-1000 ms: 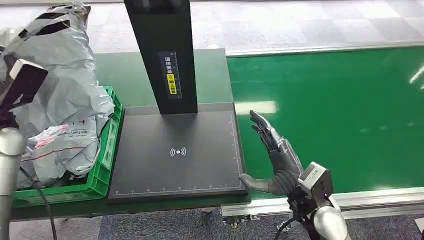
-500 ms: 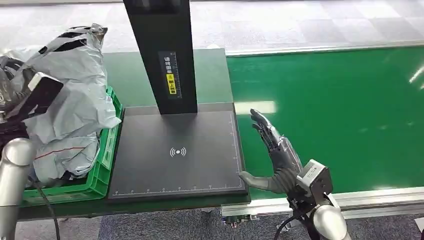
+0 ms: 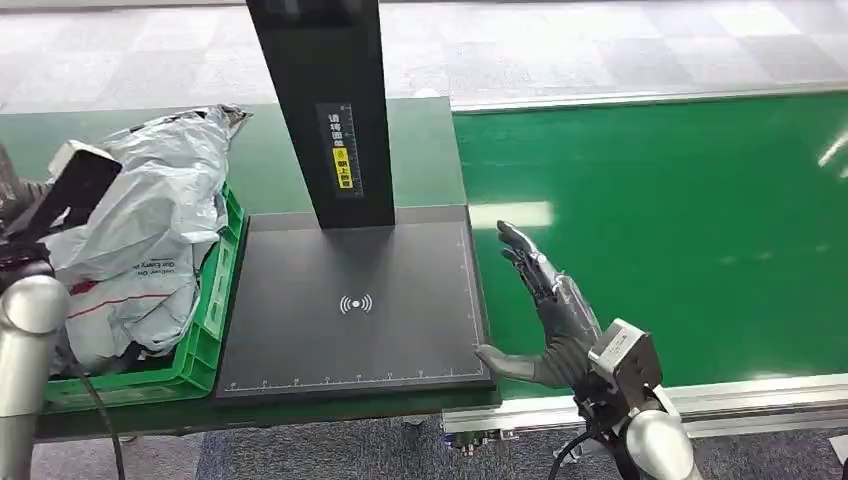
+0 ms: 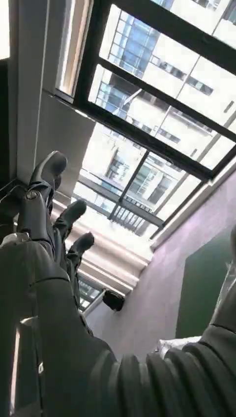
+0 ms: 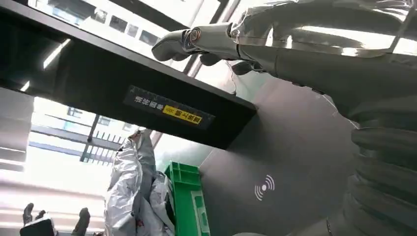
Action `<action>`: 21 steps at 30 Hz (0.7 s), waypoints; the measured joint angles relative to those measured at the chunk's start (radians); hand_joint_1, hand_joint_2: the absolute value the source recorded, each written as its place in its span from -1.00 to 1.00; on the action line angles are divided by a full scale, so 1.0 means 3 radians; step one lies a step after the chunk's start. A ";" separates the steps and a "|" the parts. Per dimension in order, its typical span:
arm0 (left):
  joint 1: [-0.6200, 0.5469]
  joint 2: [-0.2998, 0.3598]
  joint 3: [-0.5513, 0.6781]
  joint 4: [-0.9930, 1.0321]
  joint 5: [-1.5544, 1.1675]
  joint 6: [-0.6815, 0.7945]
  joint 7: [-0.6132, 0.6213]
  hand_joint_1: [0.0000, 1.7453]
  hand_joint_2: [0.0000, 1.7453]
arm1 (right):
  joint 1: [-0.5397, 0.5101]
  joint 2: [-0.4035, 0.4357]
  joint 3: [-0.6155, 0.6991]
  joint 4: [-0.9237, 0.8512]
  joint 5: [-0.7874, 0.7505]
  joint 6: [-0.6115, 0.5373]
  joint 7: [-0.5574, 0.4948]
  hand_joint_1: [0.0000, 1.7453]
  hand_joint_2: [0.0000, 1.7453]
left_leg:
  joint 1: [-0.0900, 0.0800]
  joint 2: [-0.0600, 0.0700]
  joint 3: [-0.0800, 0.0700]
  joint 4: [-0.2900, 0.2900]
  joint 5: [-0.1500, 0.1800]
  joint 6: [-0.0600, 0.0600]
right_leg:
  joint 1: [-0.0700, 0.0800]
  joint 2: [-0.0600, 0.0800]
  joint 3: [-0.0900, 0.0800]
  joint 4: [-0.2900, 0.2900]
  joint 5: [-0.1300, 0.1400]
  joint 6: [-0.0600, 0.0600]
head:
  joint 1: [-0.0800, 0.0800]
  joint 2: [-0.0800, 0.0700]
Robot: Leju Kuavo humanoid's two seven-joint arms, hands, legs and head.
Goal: Moved the parcel from conveyor to table for the left to box.
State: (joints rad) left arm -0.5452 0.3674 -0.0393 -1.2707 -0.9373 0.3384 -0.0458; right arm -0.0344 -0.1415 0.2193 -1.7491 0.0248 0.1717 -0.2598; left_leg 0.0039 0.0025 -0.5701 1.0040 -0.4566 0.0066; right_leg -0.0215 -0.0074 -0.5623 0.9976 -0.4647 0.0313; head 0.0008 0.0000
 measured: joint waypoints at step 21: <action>0.1577 -0.0533 -0.0163 -0.2015 0.1758 0.0507 -0.1235 -1.00 1.00 | 0.0391 0.0062 -0.0053 -0.0154 0.0188 -0.0480 -0.0270 -1.00 1.00 | -0.0004 0.0009 0.0003 0.0000 -0.0020 0.0006 | -0.0004 0.0010 0.0003 -0.0007 -0.0012 0.0006 | 0.0001 0.0000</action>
State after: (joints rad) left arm -0.0721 0.2075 -0.0882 -1.8751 -0.4100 0.4904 -0.4162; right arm 0.0830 -0.1228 0.2033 -1.7953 0.0813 0.0277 -0.3407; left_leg 0.0026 0.0053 -0.5692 1.0039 -0.4627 0.0084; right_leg -0.0227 -0.0046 -0.5615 0.9954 -0.4684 0.0330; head 0.0011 0.0000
